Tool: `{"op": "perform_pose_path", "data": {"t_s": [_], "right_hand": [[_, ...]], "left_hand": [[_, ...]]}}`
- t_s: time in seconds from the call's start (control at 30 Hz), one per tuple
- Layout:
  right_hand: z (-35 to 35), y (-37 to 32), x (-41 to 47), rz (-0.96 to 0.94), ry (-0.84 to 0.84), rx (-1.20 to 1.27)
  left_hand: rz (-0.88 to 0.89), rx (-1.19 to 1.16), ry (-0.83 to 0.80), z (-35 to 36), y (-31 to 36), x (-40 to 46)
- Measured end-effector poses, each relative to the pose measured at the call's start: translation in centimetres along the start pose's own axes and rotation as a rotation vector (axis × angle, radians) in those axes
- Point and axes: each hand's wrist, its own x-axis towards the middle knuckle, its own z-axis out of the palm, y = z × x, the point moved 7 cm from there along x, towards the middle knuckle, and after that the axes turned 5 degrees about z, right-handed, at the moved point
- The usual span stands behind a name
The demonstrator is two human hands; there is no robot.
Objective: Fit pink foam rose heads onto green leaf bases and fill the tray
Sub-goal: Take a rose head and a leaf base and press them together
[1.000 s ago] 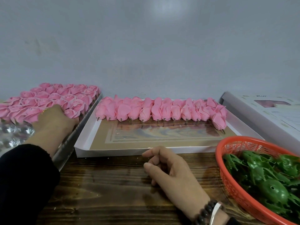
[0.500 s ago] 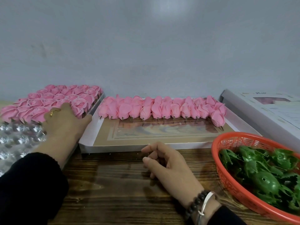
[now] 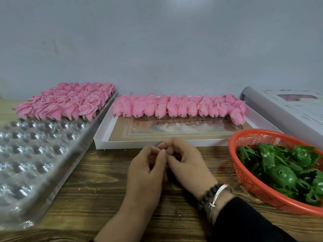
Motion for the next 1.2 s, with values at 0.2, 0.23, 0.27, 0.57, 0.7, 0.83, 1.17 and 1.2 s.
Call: {"op": "perform_pose_path", "data": {"t_s": [0.2,0.23,0.27,0.57,0.7,0.83,1.17,1.2], "right_hand": [[-2.0,-4.4,0.2,-0.11,0.092,-0.145],[-2.5,-6.1,0.4,-0.164,0.084,-0.224],[-3.3,-7.7,0.8,-0.208,0.083,-0.304],[-15.2,-5.3,8.6,0.211,0.183,-1.133],[-17.3,-1.3,9.4,0.433,0.052,-1.233],[-17.2,1.1,9.6,0.535,-0.076,-1.232],[-17.4,3.6,9.4,0.61,-0.034,-1.307],[-17.3,3.6,9.3,0.618,-0.017,-1.31]], "left_hand": [[0.0,-0.019,-0.096,0.4,0.0,0.6],[0.002,-0.017,-0.112,0.5,0.0,0.4],[0.004,-0.011,-0.121,0.6,-0.1,0.3],[-0.001,0.009,-0.164,1.0,-0.7,0.3],[0.019,0.051,-0.167,1.0,-0.8,0.3],[0.024,0.082,-0.192,1.1,-0.8,0.3],[0.029,0.121,-0.195,1.0,-0.4,0.4],[0.028,0.118,-0.191,1.0,-0.4,0.4]]}}
